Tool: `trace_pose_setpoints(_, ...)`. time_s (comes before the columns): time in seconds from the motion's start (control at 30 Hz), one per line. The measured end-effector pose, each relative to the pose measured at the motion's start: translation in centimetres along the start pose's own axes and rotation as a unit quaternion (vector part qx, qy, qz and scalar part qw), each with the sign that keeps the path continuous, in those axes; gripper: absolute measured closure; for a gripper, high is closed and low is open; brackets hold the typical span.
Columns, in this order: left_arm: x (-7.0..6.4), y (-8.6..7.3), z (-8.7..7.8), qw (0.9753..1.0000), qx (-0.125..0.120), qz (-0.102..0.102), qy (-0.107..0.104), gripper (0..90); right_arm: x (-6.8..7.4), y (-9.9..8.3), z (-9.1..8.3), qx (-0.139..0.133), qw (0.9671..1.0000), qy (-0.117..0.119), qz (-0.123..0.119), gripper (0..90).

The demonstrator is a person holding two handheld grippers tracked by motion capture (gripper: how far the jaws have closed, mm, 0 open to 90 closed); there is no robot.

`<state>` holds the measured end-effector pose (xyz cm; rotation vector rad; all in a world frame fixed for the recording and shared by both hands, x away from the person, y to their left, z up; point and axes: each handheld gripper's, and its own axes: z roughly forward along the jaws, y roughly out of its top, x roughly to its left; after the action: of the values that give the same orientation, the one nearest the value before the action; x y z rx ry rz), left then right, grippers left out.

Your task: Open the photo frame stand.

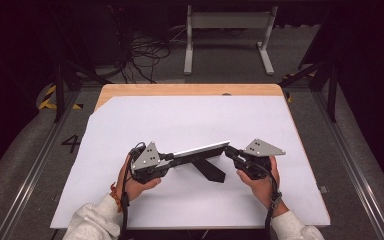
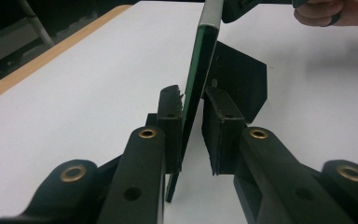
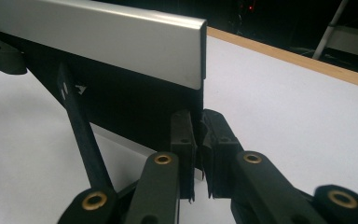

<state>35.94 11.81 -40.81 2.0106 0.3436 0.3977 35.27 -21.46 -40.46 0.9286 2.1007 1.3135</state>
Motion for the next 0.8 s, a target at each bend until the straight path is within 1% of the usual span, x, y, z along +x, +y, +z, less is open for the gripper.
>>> trace_pose_setpoints(0.23, -0.02, 0.00, -0.05, 1.0000, 0.002, 0.004, 0.001, 77.2, 0.15, 0.12, -0.35, 0.000, 1.0000, -0.003, -0.007, 85.8)
trace_pose_setpoints(0.3, 0.00, -0.09, -0.05, 1.0000, 0.000, 0.003, 0.000, 77.1, 0.13, 0.21, -0.81, -0.002, 0.9999, 0.003, -0.010, 89.3)
trace_pose_setpoints(0.4, 0.05, -0.13, -0.08, 1.0000, 0.000, 0.002, -0.002, 76.9, 0.12, 0.38, -0.98, -0.006, 0.9999, 0.008, -0.009, 90.0)
trace_pose_setpoints(0.5, 0.11, -0.14, 0.02, 1.0000, -0.002, 0.000, -0.005, 76.8, 0.24, 0.54, -0.98, -0.010, 0.9998, 0.011, -0.012, 90.0)
trace_pose_setpoints(0.67, 0.12, -0.21, 0.17, 1.0000, -0.001, -0.001, -0.007, 76.3, 0.73, 0.56, -0.78, -0.005, 0.9997, 0.013, -0.021, 90.0)
trace_pose_setpoints(0.8, 0.06, -0.21, 0.10, 1.0000, 0.000, -0.002, -0.009, 76.3, 0.87, 0.60, -0.56, -0.004, 0.9997, 0.012, -0.020, 90.0)
